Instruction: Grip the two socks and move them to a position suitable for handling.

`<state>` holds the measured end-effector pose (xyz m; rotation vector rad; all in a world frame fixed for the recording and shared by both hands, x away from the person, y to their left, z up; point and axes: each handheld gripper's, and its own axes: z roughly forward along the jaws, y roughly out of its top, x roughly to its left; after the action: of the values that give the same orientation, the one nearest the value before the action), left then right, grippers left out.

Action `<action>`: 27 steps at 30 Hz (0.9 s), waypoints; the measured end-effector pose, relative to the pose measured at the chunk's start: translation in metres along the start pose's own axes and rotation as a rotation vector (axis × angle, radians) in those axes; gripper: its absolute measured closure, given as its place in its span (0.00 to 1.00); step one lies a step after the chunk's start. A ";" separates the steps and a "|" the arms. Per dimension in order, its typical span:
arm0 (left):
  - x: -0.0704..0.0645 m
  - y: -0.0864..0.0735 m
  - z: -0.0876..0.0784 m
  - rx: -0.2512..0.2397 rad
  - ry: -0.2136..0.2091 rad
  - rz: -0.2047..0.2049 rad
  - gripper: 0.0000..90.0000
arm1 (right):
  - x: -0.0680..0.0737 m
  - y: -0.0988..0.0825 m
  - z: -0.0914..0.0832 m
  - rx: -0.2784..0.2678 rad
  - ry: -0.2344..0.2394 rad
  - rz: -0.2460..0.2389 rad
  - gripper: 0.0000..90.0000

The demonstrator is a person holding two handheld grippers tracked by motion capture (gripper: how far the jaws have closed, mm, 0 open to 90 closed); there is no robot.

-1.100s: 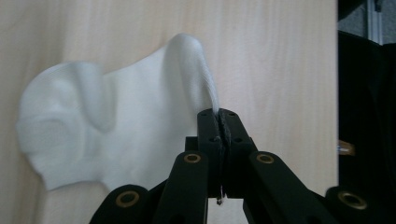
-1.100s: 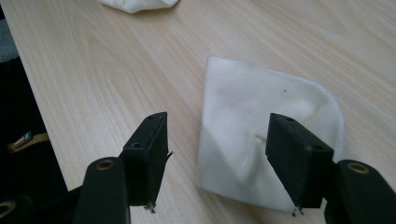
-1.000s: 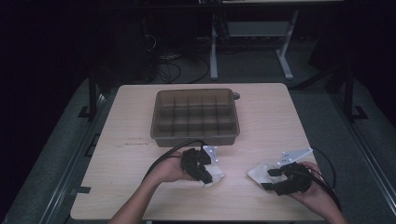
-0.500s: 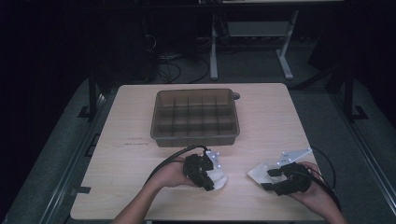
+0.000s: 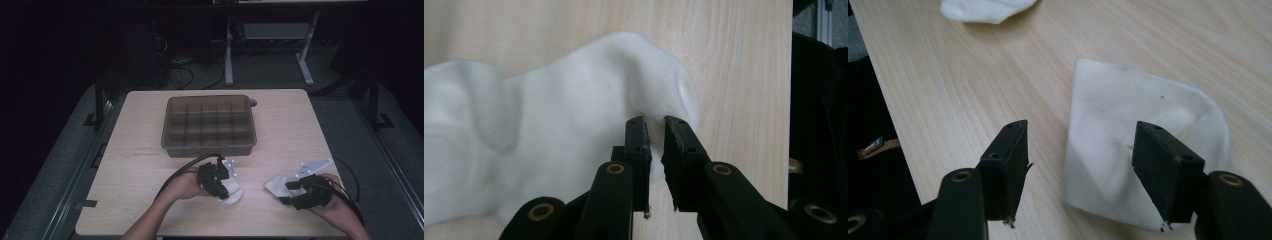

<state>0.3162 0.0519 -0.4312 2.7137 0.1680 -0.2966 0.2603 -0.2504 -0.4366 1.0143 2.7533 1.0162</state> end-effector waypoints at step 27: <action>0.015 -0.047 -0.029 0.033 0.109 -0.093 0.88 | 0.003 0.002 -0.001 -0.004 -0.001 -0.013 0.44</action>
<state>0.3288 0.1078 -0.4266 2.7613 0.3243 -0.1789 0.2591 -0.2482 -0.4340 0.9947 2.7520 1.0189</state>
